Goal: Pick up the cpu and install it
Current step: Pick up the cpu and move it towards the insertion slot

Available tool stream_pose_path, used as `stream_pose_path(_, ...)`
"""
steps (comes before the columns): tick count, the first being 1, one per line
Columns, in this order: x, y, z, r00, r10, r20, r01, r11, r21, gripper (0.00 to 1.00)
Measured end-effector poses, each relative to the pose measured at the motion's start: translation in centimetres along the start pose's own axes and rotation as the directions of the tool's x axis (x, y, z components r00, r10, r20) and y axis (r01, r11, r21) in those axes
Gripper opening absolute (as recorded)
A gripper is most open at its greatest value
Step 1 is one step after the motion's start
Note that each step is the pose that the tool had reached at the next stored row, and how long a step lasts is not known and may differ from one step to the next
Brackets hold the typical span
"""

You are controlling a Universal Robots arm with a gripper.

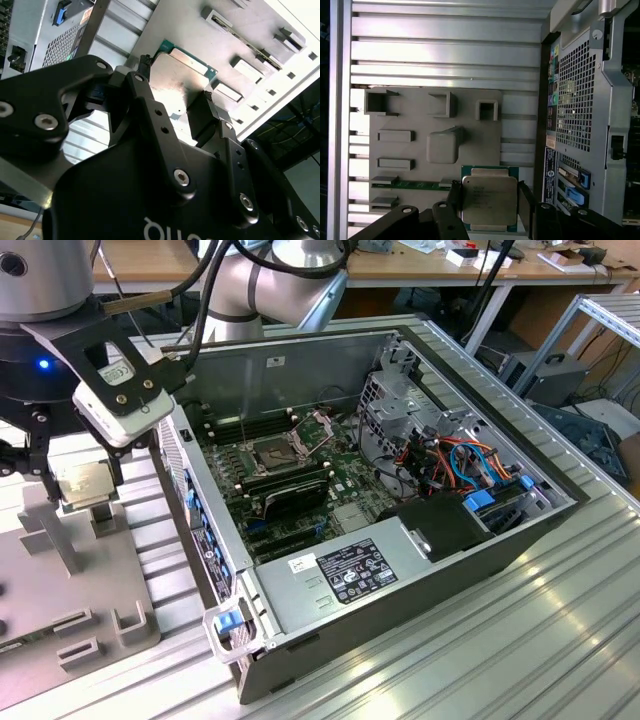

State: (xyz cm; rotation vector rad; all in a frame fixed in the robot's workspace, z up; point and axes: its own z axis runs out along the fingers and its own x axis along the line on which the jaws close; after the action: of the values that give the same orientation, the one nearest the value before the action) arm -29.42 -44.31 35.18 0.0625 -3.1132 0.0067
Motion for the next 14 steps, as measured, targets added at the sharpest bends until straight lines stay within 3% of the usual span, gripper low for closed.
stream_pose_path(10,-0.01,0.0,-0.16,1.0,0.0,0.0001,0.0,1.0,0.0002,0.55)
stream_pose_path(12,-0.01,0.0,-0.73,1.0,0.0,-0.0001,0.0,1.0,0.0002,0.55)
stream_pose_path(14,-1.64,-0.07,-0.77,1.0,0.0,0.0,0.0,1.0,0.0002,0.55)
